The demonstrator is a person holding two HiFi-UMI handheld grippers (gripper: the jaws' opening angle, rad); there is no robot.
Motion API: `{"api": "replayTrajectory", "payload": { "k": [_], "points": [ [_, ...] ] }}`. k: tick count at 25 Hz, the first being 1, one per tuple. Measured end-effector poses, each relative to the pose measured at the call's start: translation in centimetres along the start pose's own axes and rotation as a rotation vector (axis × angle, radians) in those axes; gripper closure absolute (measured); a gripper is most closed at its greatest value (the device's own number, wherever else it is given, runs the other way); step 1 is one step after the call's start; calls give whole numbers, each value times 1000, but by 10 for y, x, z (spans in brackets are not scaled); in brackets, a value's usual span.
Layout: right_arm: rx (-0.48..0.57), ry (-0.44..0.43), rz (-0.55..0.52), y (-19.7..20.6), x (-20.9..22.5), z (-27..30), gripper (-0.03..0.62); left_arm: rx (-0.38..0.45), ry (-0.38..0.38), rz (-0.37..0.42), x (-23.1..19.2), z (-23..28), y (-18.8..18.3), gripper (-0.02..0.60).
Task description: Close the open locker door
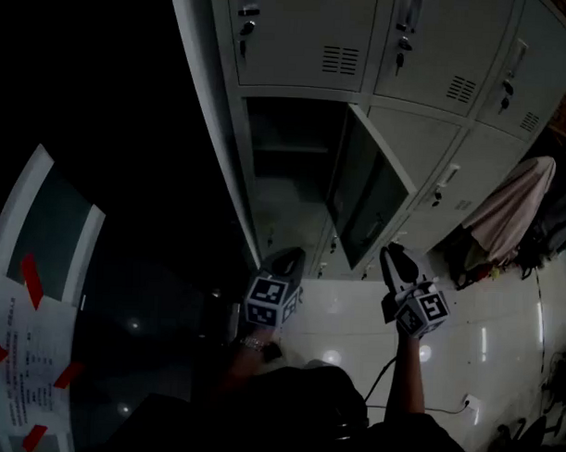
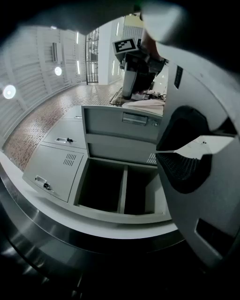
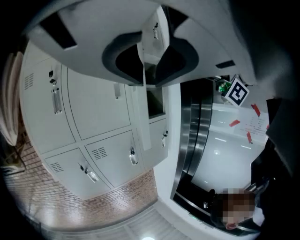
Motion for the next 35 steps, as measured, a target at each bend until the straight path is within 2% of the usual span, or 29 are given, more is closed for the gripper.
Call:
{"api": "replayTrajectory", "payload": {
  "k": [1, 2, 3, 6, 9, 13, 15, 17, 19, 21, 22, 25, 31, 35],
  "points": [
    [-25, -22, -22, -4, 5, 4, 507, 1, 2, -5, -6, 2, 1, 577],
    [-49, -44, -41, -7, 9, 9, 452, 2, 3, -10, -13, 5, 2, 577],
    [-70, -63, -53, -9, 12, 15, 426, 3, 4, -14, -19, 7, 3, 577],
    [-138, -87, -67, -3, 20, 35, 417, 4, 14, -20, -30, 13, 2, 577],
    [-219, -74, -118, 9, 23, 51, 365, 3, 6, -13, -40, 20, -1, 577],
    [-226, -121, -122, 11, 14, 59, 362, 6, -20, -14, -55, 29, -4, 577],
    [-249, -178, -146, 12, 4, 60, 390, 8, -36, -20, -60, 32, -5, 577],
    [-273, -280, -156, 14, -10, 62, 392, 13, -44, -22, -63, 35, -8, 577],
    [-287, -372, -166, 17, -24, 66, 423, 14, -49, -23, -64, 37, -8, 577],
    [-288, -425, -165, 21, -34, 75, 453, 12, -61, -27, -66, 37, -7, 577],
    [-287, -435, -167, 23, -39, 81, 462, 10, -72, -29, -69, 36, -6, 577],
    [-289, -445, -214, 27, -53, 104, 561, 4, -112, -26, -79, 29, -6, 577],
    [-291, -533, -254, 37, -89, 154, 559, -11, -209, -29, -104, 4, 0, 577],
    [-283, -517, -247, 39, -102, 190, 559, -20, -267, -29, -119, -11, 5, 577]
  ]
}}
Point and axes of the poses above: the fingertips, and each gripper's own axes: z forward along the fingers, x to its right, y out of its underside, the point moved 7 cm from there along -z, backward along the fingers, and after that the axes turned 11 degrees about z, right-handed, at the moved point
